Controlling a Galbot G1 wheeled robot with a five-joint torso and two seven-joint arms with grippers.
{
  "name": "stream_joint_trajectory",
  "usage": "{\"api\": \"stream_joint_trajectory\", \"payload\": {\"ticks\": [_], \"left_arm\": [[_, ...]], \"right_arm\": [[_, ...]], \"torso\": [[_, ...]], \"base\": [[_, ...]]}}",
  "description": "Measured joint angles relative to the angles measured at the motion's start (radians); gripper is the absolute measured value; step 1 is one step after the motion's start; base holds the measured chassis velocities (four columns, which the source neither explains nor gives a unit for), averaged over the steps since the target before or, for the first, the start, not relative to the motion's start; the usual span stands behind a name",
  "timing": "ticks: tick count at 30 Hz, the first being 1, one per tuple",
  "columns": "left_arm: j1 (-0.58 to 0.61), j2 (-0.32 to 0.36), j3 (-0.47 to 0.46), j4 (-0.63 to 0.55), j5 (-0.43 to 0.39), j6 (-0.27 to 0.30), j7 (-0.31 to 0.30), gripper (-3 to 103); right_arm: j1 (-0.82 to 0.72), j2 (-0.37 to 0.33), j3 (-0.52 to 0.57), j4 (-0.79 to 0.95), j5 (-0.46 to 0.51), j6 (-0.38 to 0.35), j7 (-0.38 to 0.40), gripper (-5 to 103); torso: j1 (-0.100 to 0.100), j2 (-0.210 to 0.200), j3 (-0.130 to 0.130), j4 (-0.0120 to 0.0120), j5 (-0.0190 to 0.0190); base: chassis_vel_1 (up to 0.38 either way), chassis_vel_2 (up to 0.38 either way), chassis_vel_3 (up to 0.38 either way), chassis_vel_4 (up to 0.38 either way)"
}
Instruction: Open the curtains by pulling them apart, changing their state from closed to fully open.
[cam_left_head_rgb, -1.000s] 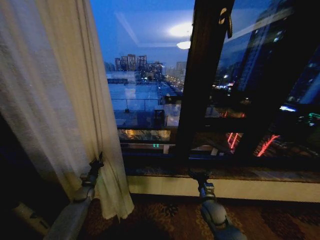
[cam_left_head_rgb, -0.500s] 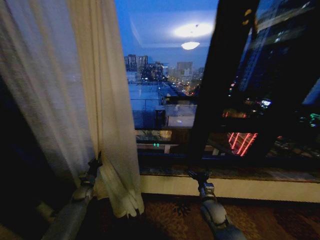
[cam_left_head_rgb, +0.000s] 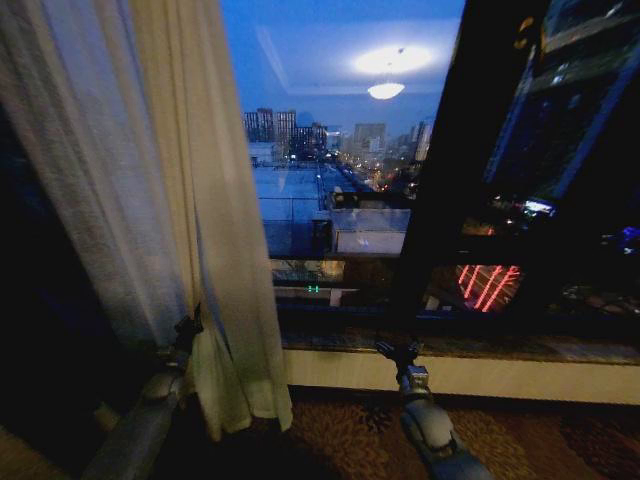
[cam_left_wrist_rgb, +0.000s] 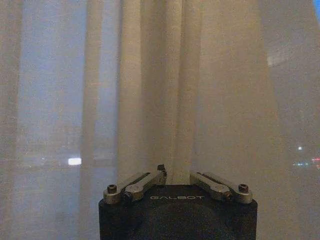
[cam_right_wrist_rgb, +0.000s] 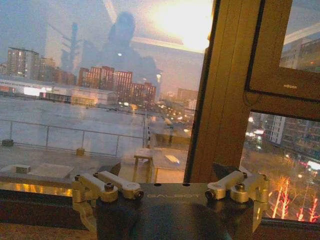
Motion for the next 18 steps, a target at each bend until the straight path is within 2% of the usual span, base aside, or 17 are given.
{"api": "stream_joint_trajectory", "payload": {"ticks": [13,18], "left_arm": [[0.01,-0.013,0.003,-0.023,0.006,0.005,-0.002,0],[0.012,-0.004,0.0,-0.024,0.002,0.004,-0.003,0]], "right_arm": [[0.0,0.0,0.0,0.0,0.0,0.0,0.0,100],[0.0,0.0,0.0,0.0,0.0,0.0,0.0,100]], "torso": [[0.0,0.0,0.0,0.0003,0.0],[0.0,0.0,0.0,0.0004,-0.0001]], "base": [[0.0,0.0,0.0,0.0],[-0.086,0.078,0.082,-0.078]]}}
